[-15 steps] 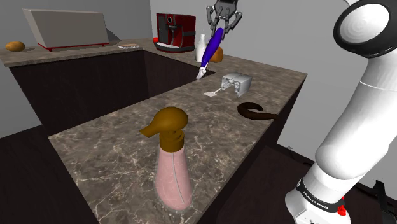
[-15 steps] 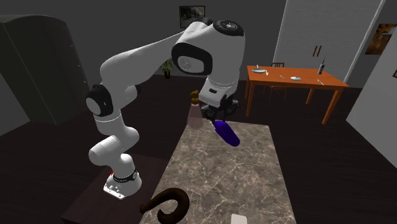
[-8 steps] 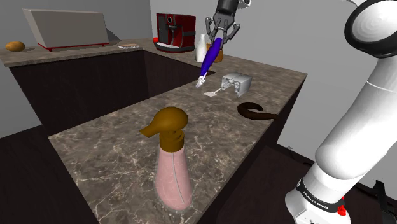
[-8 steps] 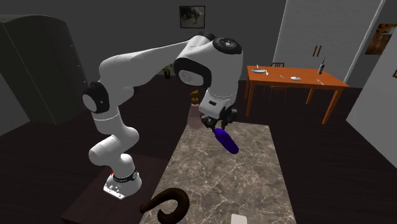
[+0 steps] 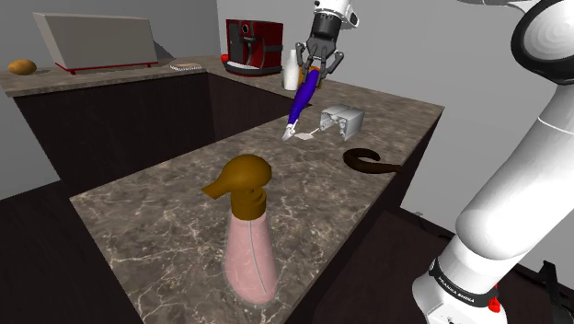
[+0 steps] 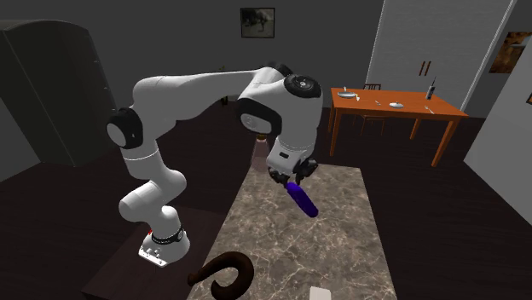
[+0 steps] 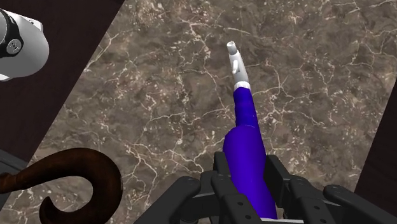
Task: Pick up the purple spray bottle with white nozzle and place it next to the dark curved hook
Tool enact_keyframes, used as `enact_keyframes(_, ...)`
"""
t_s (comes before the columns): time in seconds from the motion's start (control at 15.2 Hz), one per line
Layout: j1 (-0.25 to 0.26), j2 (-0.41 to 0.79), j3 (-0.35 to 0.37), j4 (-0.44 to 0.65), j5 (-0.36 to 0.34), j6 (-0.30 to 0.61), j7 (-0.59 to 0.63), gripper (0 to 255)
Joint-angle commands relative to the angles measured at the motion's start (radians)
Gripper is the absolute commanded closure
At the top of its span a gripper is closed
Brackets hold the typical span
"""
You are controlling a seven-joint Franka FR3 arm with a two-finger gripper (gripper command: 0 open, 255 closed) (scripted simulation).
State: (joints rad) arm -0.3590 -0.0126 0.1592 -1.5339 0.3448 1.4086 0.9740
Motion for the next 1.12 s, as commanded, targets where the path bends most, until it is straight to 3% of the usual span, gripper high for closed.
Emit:
enact_keyframes(0.0, 0.0, -0.012, 0.0, -0.042, 0.0, 0.029, -0.011, 255)
enact_keyframes(1.06, 0.004, -0.044, 0.005, -0.292, 0.004, 0.237, -0.077, 255)
